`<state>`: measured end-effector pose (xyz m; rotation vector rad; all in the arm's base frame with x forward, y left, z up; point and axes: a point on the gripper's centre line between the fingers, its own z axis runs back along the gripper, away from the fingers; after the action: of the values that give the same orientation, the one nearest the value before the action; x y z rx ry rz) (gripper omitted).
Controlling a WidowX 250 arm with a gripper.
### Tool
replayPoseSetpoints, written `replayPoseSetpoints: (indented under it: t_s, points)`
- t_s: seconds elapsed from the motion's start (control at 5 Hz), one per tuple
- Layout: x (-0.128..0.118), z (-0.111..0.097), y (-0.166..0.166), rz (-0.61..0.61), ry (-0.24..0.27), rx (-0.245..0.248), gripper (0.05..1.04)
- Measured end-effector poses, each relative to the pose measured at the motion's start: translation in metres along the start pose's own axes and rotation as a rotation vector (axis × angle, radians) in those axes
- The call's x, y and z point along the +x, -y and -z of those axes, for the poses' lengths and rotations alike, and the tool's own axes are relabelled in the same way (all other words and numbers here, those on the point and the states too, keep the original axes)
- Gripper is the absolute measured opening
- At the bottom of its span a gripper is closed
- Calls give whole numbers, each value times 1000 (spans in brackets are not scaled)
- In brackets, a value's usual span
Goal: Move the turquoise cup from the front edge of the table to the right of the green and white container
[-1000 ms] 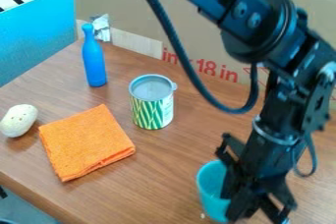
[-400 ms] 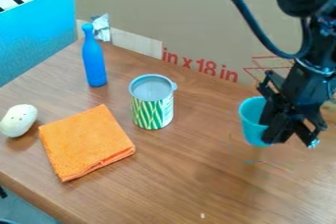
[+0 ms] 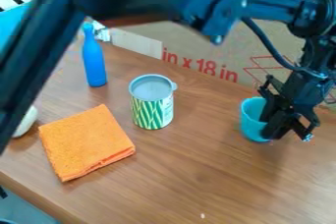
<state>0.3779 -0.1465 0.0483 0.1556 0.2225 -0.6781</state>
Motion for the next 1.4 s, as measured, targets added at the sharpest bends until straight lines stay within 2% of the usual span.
replayPoseSetpoints:
  t_s: [0.2, 0.4, 0.6, 0.8, 1.0, 1.2, 1.4]
  points:
    - [-3, 4, -7, -22, 1, -15, 117]
    - [-17, 8, -4, -50, -1, -30, 140]
    - [-34, 13, 4, -81, 8, -53, 360]
    - [-49, -8, 2, -117, 93, -40, 659]
    - [-60, -17, 1, -144, 135, -37, 958]
    - [-83, -26, 11, -147, 152, -42, 1009]
    - [-119, -38, 27, -176, 134, -62, 1005]
